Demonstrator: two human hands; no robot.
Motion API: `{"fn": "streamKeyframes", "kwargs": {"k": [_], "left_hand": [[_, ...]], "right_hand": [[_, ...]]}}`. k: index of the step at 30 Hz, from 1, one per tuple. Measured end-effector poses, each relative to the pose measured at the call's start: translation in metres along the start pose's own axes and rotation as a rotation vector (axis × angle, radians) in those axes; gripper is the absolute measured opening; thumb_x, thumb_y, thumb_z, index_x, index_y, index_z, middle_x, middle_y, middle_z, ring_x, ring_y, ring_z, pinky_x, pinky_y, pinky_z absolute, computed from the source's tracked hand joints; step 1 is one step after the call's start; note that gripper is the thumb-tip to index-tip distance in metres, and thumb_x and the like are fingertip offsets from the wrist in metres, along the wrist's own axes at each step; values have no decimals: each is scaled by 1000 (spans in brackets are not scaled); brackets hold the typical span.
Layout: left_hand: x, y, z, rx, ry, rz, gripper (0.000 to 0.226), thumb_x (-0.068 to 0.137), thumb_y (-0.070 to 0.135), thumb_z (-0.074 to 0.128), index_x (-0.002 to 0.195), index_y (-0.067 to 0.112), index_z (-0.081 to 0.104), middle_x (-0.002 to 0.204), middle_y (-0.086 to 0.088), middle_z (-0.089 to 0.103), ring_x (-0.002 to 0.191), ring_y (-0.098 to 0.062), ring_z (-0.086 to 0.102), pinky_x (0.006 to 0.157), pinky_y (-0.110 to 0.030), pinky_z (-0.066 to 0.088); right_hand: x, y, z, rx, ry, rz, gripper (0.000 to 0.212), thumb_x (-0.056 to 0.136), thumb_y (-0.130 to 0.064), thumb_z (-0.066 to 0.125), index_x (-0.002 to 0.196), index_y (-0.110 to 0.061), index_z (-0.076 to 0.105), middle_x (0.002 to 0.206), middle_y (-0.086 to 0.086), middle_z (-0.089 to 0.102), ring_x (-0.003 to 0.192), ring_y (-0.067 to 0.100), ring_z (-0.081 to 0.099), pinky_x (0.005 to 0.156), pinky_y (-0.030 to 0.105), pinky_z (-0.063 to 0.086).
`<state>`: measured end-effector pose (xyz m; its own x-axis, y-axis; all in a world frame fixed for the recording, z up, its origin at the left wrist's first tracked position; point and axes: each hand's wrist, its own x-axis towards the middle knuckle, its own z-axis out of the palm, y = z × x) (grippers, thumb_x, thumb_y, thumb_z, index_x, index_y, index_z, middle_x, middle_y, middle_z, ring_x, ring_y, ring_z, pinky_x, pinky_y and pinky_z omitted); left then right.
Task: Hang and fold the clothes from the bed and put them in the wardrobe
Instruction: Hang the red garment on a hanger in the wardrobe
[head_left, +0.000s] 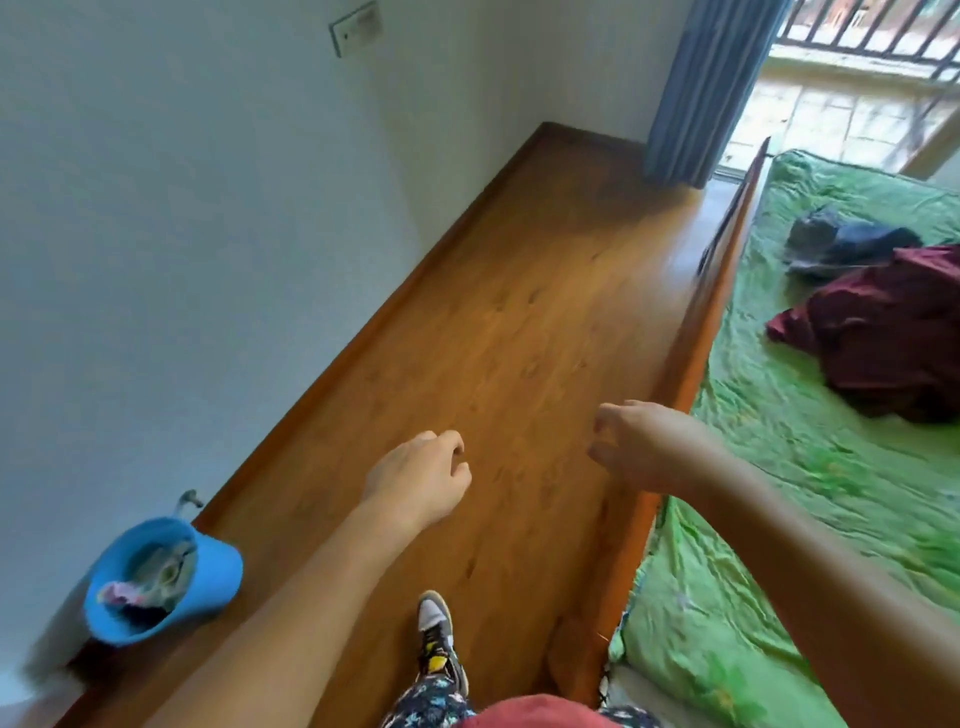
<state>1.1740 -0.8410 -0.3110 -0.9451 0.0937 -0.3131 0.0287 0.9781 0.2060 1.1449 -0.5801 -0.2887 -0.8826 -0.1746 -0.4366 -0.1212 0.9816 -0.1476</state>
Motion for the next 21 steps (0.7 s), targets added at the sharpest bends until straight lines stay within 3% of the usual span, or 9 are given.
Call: {"fn": "streamKeyframes", "kwargs": {"k": [5, 9, 12, 16, 21], "left_hand": [[53, -75, -48, 56, -19, 112, 34, 101, 46, 48, 132, 33, 53, 124, 9, 62, 95, -10, 61, 66, -17, 49], [93, -104, -87, 83, -12, 179, 36, 101, 46, 48, 134, 32, 53, 126, 8, 61, 99, -12, 63, 75, -23, 56], [126, -95, -108, 87, 15, 256, 36, 101, 46, 48, 134, 32, 52, 127, 8, 60, 100, -13, 63, 73, -22, 54], [161, -66, -129, 121, 35, 372, 36, 100, 47, 49, 132, 33, 53, 126, 9, 61, 101, -13, 63, 75, -23, 55], [213, -9, -146, 168, 44, 508, 35, 99, 48, 50, 130, 32, 55, 123, 9, 63, 97, -11, 61, 66, -21, 46]], "right_hand": [[48, -68, -11, 97, 33, 109, 23, 96, -47, 48, 103, -28, 59, 95, -4, 60, 85, 23, 59, 74, 35, 51], [68, -94, -32, 123, 62, 146, 24, 96, -48, 47, 107, -30, 57, 98, -7, 59, 85, 20, 57, 69, 33, 49], [70, -89, -52, 121, 125, 181, 32, 99, -53, 47, 117, -30, 57, 104, -8, 58, 88, 17, 58, 67, 31, 52], [65, -68, -72, 160, 204, 302, 37, 97, -60, 46, 116, -30, 58, 108, -6, 61, 93, 17, 61, 75, 36, 56], [64, -22, -84, 223, 273, 417, 30, 96, -58, 48, 98, -29, 54, 93, -7, 57, 79, 16, 55, 59, 31, 40]]}}
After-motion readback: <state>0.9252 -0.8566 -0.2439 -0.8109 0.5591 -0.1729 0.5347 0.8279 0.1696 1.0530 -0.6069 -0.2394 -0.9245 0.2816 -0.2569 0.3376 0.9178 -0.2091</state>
